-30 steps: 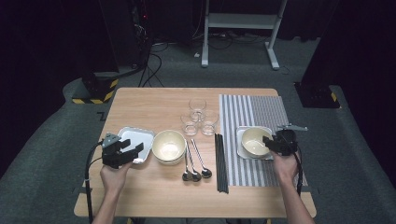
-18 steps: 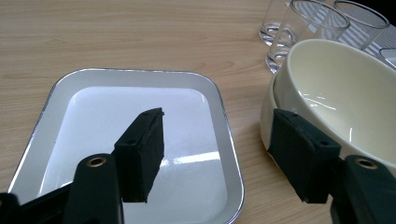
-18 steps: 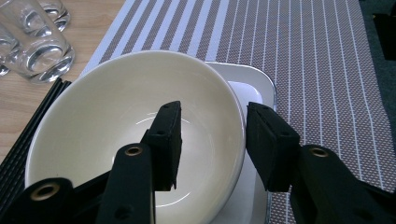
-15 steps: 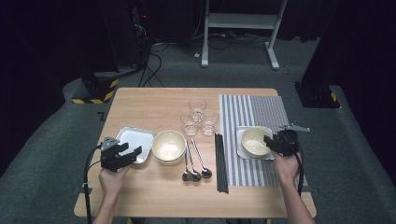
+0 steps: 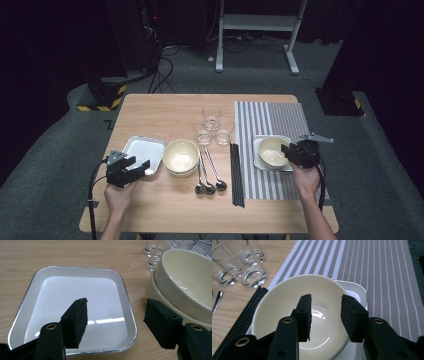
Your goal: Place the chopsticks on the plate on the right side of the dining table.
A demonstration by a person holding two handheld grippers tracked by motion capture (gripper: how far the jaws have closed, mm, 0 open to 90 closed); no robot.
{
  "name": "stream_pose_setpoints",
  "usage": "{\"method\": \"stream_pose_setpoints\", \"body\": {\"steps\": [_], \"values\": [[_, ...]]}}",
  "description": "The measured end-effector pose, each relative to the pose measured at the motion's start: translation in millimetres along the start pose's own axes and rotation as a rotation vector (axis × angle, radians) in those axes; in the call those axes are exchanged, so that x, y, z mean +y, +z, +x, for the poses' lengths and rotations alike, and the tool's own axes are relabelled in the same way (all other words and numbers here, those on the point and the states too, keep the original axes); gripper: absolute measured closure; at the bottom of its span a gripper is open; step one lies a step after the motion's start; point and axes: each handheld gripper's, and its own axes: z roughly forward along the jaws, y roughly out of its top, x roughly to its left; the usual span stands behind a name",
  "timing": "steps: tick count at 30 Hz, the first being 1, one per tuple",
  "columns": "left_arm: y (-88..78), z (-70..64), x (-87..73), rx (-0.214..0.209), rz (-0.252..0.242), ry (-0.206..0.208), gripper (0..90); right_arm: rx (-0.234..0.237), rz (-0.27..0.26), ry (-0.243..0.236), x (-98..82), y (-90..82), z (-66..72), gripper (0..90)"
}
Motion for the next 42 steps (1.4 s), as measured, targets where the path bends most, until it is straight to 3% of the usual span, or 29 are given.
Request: {"method": "stream_pose_setpoints", "body": {"steps": [17, 30, 42], "values": [[-3.7, 3.6, -15.0, 0.025, 0.013, -0.008, 34.6, 0.119, -0.06, -0.091, 4.9, -0.4, 43.6, 64.3], [-8.5, 5.4, -28.3, 0.043, 0.017, -0.019, 33.8, 0.177, -0.058, -0.136, 3.5, 6.9, 75.9, 64.9], [-9.0, 4.9, -41.7, 0.067, 0.037, -0.011, 33.0, 0.216, -0.036, -0.157, -3.8, 18.4, 94.3, 64.8]]}}
